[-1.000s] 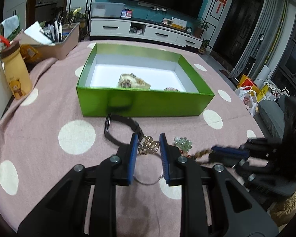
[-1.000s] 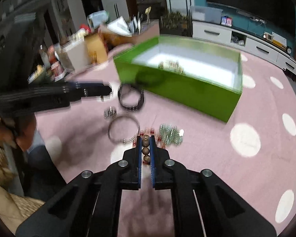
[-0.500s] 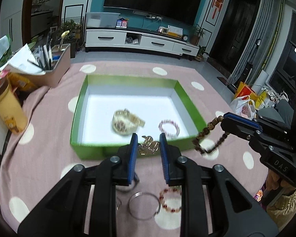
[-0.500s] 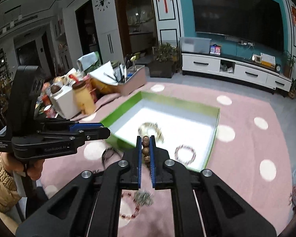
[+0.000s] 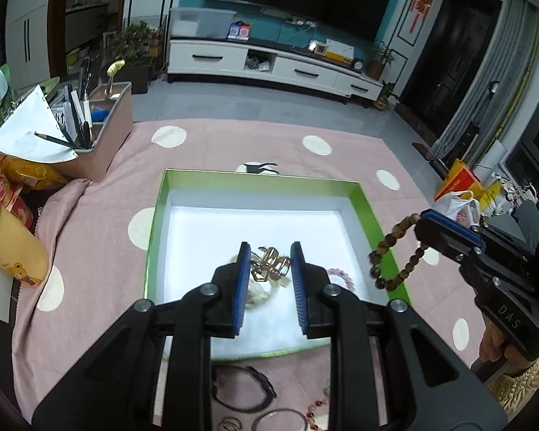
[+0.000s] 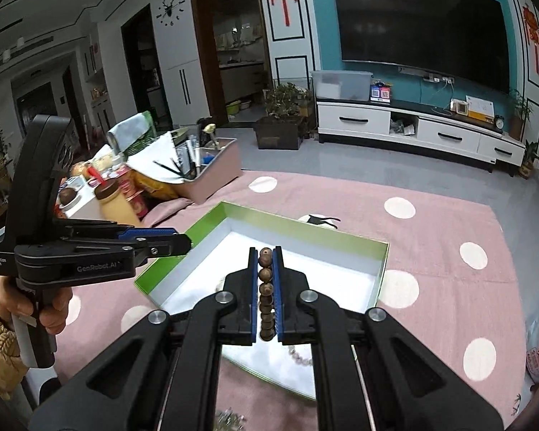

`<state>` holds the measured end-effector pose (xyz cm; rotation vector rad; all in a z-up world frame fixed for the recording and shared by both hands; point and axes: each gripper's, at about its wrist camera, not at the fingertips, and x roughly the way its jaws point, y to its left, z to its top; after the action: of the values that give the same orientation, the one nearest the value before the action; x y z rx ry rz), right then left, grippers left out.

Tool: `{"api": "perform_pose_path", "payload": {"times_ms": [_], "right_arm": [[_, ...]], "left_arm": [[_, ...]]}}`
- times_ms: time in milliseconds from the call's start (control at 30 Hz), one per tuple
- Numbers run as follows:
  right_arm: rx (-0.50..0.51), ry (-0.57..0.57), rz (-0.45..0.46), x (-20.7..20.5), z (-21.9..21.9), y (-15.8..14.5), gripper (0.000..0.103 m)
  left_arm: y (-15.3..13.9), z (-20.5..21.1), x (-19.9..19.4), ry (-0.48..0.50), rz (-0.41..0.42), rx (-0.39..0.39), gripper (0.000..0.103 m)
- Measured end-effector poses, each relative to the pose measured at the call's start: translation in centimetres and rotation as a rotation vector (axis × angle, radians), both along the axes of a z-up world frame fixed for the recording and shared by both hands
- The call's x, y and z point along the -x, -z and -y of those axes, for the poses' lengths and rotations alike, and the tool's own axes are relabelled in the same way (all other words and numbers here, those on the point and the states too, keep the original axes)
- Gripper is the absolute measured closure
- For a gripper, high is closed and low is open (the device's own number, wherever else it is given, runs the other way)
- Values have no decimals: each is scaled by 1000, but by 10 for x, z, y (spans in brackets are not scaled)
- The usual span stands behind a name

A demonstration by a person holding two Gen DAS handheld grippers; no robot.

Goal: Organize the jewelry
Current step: 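Carry the gold charms into the green box and release while the right drops the bead bracelet there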

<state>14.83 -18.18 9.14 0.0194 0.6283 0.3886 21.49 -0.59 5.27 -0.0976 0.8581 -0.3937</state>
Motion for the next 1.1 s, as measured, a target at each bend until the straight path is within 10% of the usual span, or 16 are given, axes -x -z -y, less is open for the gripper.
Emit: {"api": "perform_pose_path", "payload": {"times_ms": [767,900,1100], "right_arm": [[12,87,-160,-71,11,52,96],[-5,123,-158,-71,19,51,69],[-32,138,-114,-40,32,40,69]], "left_arm": [[63,-8,-68,-100,-175,-72,80],[61,-9,-66,-103,-168,-76,63],[45,-24,-48,-134,-129,-39,48]]}}
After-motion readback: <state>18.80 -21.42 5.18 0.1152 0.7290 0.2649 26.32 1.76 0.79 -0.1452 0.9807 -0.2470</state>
